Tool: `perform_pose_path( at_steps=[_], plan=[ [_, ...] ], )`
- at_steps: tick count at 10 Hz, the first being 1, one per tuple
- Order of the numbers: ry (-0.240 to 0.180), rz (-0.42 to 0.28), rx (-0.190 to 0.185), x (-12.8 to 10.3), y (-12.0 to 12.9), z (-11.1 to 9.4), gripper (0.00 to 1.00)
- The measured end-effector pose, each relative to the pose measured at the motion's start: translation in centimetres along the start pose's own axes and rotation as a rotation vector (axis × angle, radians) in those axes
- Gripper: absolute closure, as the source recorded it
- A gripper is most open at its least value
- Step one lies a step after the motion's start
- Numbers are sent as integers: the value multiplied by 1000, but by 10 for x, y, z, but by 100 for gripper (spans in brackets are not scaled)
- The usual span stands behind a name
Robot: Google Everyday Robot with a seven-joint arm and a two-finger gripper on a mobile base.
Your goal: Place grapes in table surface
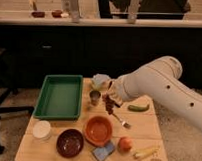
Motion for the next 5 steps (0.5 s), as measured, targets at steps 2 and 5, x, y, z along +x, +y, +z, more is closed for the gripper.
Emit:
perform_pose_path(
  at_steps=[2, 5],
  plan=[
    [-34, 28, 60, 9, 0, 6, 100],
    [-75, 61, 117, 24, 2, 13, 100]
  ],
)
